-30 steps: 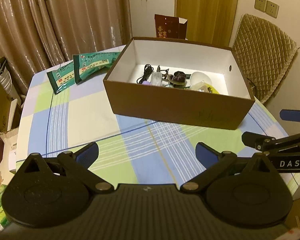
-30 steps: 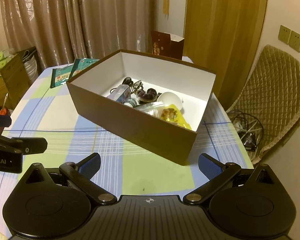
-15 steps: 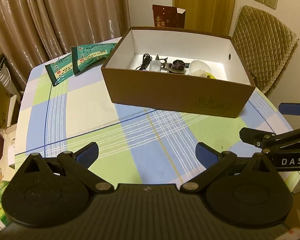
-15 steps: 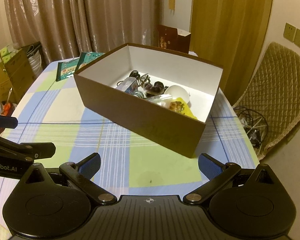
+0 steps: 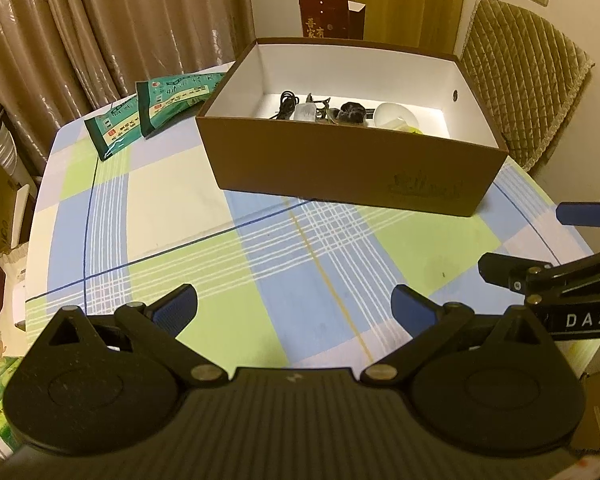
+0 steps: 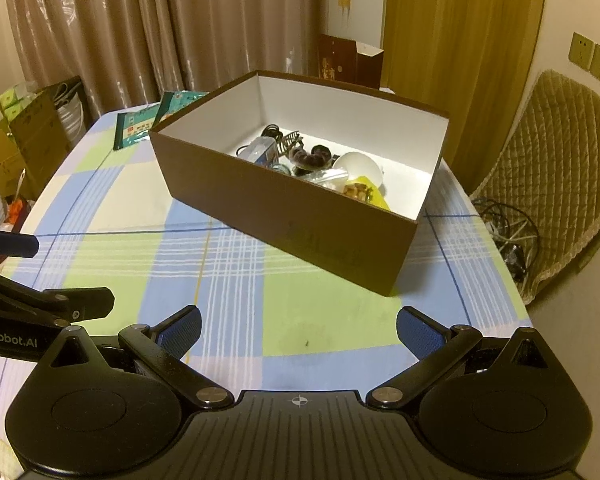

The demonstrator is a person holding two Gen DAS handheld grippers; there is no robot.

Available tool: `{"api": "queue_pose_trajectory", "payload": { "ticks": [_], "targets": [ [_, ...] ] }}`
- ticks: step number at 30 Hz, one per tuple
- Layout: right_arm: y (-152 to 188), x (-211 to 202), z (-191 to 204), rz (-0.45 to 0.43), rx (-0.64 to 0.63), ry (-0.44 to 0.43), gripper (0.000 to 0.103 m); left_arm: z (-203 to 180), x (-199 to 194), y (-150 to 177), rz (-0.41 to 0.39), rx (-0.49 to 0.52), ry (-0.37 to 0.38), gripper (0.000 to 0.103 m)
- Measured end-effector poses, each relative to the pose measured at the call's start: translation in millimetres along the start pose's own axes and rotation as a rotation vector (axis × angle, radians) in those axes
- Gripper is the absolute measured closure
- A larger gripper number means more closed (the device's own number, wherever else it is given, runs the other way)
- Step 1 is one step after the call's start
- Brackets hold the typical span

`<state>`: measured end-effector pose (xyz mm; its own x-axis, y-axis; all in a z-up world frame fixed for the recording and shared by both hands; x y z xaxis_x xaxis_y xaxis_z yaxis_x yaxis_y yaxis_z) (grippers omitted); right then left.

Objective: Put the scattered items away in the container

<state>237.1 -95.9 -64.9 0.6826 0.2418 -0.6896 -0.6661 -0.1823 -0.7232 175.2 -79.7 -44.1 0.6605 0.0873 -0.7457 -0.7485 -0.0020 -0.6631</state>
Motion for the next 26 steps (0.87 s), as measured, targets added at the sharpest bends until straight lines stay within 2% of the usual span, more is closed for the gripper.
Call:
{"api": "queue_pose_trajectory", "payload": {
  "ticks": [16, 26],
  "targets": [
    [2, 2, 1, 0.010, 0.008, -0.001, 0.002, 1, 3, 1, 0.000, 0.003, 0.003, 0.001],
    [0, 4, -4, 0.005, 0.014, -0.001, 0.002, -1, 3, -8, -0.032, 0.010, -0.003, 0.001]
  ]
}}
Point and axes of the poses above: each gripper's, at about its wrist camera, not at the fingertips, and x roughly the way its jaws point, z to its left, y to its underside, the point moved 5 cm from there along x, roughly the way its jaws point, and after that the axes turned 6 degrees about -z, right-handed, at the moved point
